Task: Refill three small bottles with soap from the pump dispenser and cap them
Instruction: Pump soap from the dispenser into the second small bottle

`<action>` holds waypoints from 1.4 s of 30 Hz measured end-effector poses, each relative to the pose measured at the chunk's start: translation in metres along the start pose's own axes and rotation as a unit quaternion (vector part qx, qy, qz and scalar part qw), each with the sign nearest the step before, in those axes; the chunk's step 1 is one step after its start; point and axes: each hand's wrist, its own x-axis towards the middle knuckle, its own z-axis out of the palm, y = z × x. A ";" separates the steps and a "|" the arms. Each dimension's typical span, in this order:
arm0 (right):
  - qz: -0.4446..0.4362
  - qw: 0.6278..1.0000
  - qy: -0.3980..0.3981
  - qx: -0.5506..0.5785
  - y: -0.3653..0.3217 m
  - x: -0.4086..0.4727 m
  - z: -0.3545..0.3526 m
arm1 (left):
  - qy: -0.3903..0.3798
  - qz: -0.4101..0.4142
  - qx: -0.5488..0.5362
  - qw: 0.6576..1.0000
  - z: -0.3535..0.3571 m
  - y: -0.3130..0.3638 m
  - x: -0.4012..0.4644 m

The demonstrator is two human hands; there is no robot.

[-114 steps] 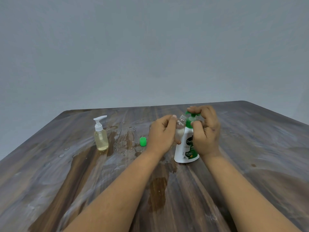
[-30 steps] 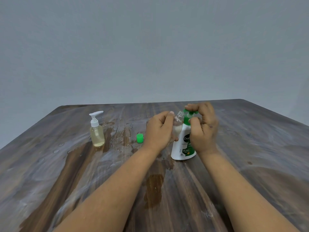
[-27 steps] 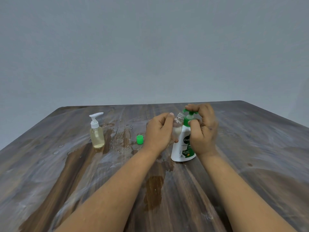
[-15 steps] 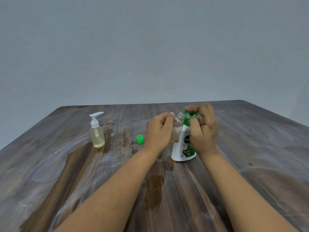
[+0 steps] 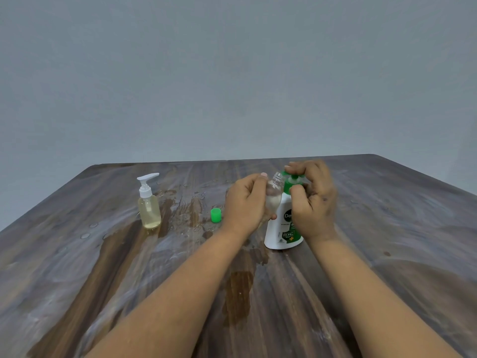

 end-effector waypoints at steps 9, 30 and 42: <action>0.000 1.000 -0.002 0.010 -0.004 0.001 -0.002 | -0.002 0.011 0.008 1.000 0.000 0.002 -0.001; 0.018 1.000 -0.001 -0.011 -0.004 0.001 -0.001 | -0.013 0.024 0.022 0.999 -0.001 -0.001 0.000; 0.018 1.000 0.002 -0.007 -0.003 0.001 0.000 | -0.015 0.019 0.022 0.999 -0.001 -0.003 0.001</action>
